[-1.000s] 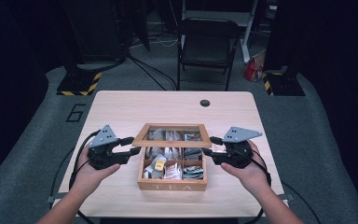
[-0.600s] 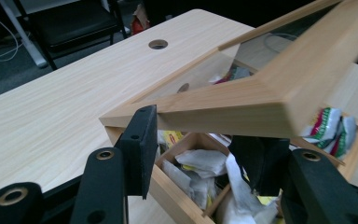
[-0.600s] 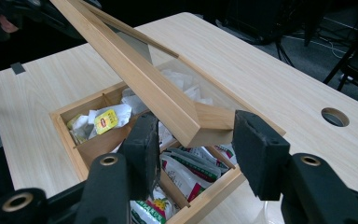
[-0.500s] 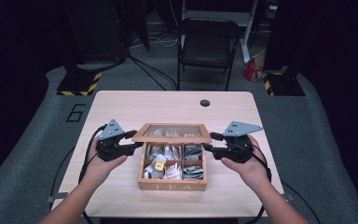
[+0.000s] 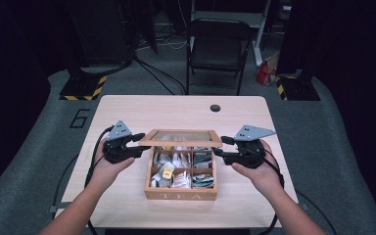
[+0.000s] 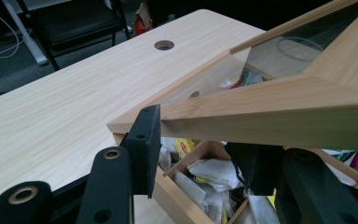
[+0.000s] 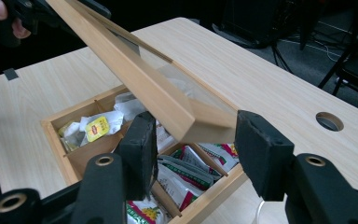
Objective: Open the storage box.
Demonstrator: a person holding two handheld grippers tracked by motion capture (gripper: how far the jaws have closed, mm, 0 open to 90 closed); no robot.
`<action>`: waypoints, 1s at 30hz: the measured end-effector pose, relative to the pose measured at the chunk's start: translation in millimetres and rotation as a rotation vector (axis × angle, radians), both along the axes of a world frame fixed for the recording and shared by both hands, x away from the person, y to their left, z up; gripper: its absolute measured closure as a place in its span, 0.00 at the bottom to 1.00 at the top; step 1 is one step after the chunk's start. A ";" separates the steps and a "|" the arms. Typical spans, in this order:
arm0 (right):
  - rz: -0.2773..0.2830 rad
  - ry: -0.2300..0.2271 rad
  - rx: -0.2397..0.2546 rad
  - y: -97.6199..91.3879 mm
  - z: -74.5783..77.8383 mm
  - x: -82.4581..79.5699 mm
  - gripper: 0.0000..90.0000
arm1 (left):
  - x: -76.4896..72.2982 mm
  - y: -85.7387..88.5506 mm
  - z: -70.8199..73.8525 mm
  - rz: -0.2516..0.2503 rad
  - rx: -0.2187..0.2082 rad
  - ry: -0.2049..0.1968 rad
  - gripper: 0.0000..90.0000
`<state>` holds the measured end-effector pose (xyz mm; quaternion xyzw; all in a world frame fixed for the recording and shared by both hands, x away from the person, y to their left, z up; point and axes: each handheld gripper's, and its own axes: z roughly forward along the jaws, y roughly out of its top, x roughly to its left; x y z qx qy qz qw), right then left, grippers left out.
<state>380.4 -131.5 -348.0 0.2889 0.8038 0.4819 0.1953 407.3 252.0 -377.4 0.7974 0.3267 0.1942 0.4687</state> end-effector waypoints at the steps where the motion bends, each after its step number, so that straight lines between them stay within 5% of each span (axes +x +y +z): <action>1: -0.006 -0.001 0.003 0.3 -1.4 1.0 0.53 | 1.4 0.2 0.9 0.000 -0.004 0.003 0.61; 11: -0.049 0.006 -0.058 -0.7 -17.0 33.9 0.55 | 15.3 -0.8 12.1 0.004 -0.011 0.001 0.61; 30: -0.078 0.038 -0.040 7.8 -28.1 69.6 0.57 | 33.3 0.5 22.7 0.000 -0.037 0.015 0.62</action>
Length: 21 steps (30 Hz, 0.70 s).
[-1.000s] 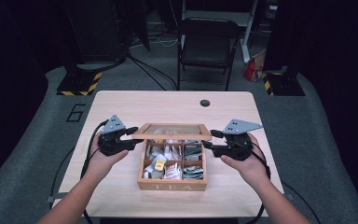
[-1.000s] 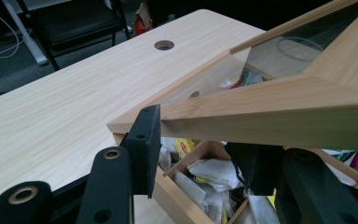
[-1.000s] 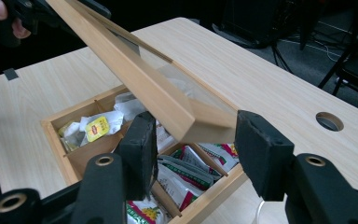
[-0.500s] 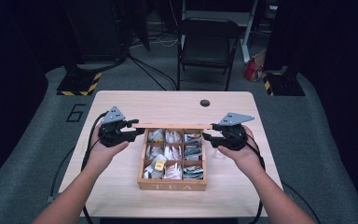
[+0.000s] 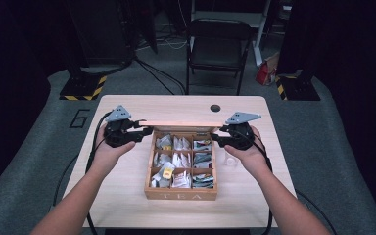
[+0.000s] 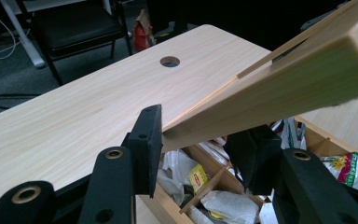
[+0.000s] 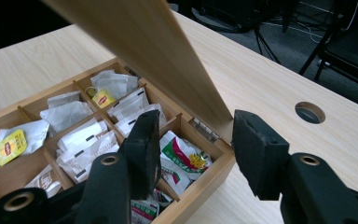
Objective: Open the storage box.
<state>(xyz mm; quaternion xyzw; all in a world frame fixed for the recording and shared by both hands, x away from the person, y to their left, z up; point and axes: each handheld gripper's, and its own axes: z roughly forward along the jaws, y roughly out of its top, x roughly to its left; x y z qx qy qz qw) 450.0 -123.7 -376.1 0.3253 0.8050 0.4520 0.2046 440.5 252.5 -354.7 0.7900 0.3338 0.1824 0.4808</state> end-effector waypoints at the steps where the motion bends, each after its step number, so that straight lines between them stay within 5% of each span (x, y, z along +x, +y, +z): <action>1: -0.009 -0.001 0.010 0.5 -0.3 2.1 0.58 | 0.7 -0.2 0.2 0.002 -0.003 -0.001 0.62; 12: -0.035 -0.003 0.023 3.7 -3.0 14.1 0.60 | 9.6 -0.3 4.6 0.011 -0.014 0.000 0.62; 18: -0.049 0.043 0.082 1.1 -4.0 26.0 0.64 | 13.8 -0.6 7.1 0.011 -0.018 0.004 0.63; 21: -0.050 0.042 0.071 1.2 -2.9 27.6 0.64 | 16.4 -1.0 8.9 0.013 -0.014 0.004 0.63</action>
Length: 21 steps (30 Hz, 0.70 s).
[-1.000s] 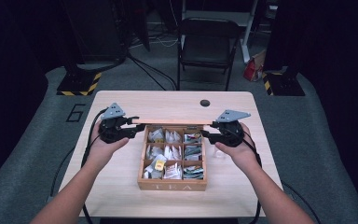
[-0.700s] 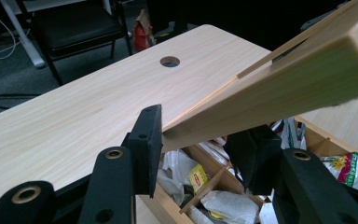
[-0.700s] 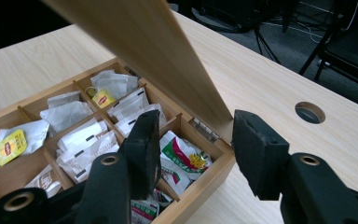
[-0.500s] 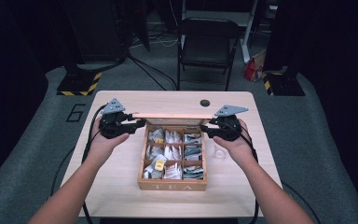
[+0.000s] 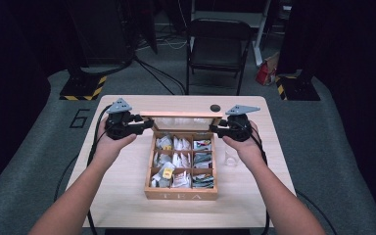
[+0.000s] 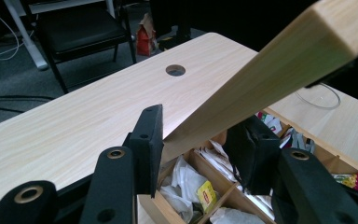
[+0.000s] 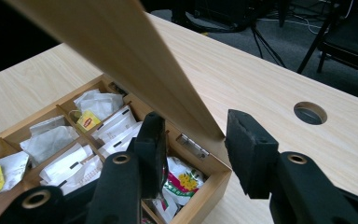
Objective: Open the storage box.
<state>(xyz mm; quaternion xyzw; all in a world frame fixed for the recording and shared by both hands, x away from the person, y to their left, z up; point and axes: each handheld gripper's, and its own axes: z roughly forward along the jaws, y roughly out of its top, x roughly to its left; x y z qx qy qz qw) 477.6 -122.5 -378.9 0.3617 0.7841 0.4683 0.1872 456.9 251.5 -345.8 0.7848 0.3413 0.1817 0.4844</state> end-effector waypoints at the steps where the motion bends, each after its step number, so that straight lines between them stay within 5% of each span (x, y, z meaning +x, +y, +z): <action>1: 0.000 0.000 0.000 0.0 0.0 0.0 0.64 | 1.3 0.0 0.5 0.001 -0.002 0.000 0.63; 21: -0.017 0.012 -0.022 3.1 -5.1 17.6 0.65 | 20.4 -0.9 7.1 0.022 -0.016 -0.004 0.66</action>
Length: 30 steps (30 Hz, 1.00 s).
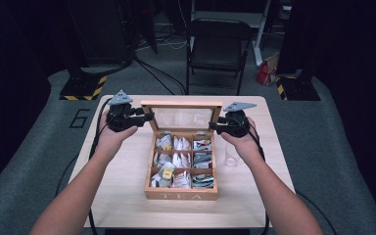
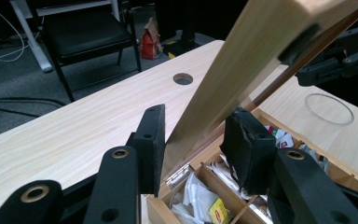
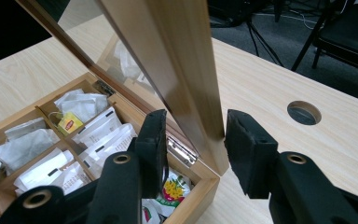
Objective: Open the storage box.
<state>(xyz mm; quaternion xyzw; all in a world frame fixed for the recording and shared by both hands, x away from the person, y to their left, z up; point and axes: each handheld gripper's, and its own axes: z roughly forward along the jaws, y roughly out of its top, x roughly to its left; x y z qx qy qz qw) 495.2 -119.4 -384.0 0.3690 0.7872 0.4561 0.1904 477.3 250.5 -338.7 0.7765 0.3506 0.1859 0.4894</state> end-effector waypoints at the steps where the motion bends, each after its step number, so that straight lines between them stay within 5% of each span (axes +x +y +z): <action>1: -0.009 -0.001 0.004 0.4 -1.5 1.5 0.65 | 0.7 -0.1 -0.2 0.002 -0.002 -0.003 0.66; 30: -0.023 0.011 0.022 1.8 -2.4 18.1 0.69 | 25.5 -3.3 -18.5 0.021 -0.020 0.006 0.67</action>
